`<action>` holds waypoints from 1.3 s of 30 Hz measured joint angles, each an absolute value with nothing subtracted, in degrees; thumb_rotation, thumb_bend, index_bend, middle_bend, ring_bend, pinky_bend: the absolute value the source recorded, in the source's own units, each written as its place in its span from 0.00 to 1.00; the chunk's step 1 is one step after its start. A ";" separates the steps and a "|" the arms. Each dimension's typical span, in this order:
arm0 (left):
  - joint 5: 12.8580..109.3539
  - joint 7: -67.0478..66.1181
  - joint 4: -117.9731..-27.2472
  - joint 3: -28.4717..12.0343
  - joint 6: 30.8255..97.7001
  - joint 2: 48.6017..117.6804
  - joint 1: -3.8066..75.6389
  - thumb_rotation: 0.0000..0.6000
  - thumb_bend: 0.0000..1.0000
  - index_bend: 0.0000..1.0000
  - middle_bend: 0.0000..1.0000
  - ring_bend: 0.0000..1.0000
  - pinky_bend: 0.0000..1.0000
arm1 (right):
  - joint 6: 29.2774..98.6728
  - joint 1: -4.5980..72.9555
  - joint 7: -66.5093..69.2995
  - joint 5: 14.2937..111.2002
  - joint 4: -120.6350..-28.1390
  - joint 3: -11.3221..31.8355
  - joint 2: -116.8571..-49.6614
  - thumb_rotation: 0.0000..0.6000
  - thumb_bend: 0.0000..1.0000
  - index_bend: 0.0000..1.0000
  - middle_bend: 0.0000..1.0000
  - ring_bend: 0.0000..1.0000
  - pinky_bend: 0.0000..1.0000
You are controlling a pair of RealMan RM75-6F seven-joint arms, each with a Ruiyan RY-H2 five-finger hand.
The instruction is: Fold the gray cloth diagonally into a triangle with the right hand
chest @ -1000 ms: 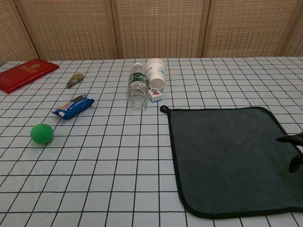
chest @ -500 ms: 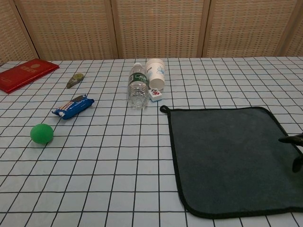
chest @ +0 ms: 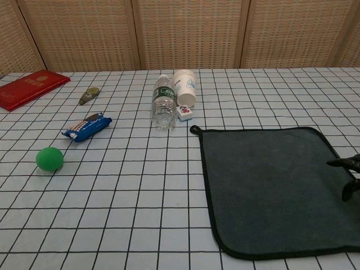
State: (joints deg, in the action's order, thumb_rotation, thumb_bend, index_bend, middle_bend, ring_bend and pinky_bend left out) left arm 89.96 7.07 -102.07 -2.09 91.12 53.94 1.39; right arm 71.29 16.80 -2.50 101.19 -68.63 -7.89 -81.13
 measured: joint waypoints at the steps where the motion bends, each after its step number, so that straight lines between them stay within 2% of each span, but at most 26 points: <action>1: 89.97 7.08 -102.05 -2.08 91.13 53.94 1.38 1.00 0.00 0.00 0.00 0.00 0.00 | 71.51 16.82 -2.34 101.20 -68.76 -7.86 -81.08 1.00 0.38 0.36 0.02 0.00 0.00; 6: 90.02 6.97 -102.06 -2.03 90.97 53.97 1.45 1.00 0.00 0.00 0.00 0.00 0.00 | 72.35 16.97 -1.58 101.31 -69.71 -7.83 -80.40 1.00 0.40 0.36 0.02 0.00 0.00; 14: 90.23 6.89 -102.10 -1.93 90.90 53.96 1.51 1.00 0.00 0.00 0.00 0.00 0.00 | 71.06 17.53 -1.52 101.14 -70.28 -8.42 -79.70 1.00 0.55 0.39 0.02 0.00 0.00; 19: 90.25 6.94 -102.08 -1.91 90.82 53.96 1.56 1.00 0.00 0.00 0.00 0.00 0.00 | 70.25 17.83 -1.86 100.72 -70.69 -8.59 -79.29 1.00 0.60 0.43 0.03 0.00 0.00; 24: 90.30 7.06 -102.01 -1.89 90.89 53.92 1.54 1.00 0.00 0.00 0.00 0.00 0.00 | 69.79 18.04 -1.87 100.26 -71.21 -8.62 -78.86 1.00 0.61 0.48 0.03 0.00 0.00; 31: 90.42 6.89 -102.02 -1.82 90.84 53.96 1.58 1.00 0.00 0.00 0.00 0.00 0.00 | 69.92 18.11 -1.22 100.17 -70.97 -8.74 -78.96 1.00 0.62 0.61 0.04 0.00 0.00; 39: 90.36 6.84 -102.03 -1.80 90.75 53.97 1.62 1.00 0.00 0.00 0.00 0.00 0.00 | 70.11 18.33 0.19 100.26 -70.81 -8.80 -79.21 1.00 0.65 0.65 0.06 0.00 0.00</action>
State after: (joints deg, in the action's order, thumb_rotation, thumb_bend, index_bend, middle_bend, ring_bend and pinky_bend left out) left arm 90.36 6.84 -102.03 -1.80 90.75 53.97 1.62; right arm 70.11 18.33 0.19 100.26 -70.81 -8.80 -79.21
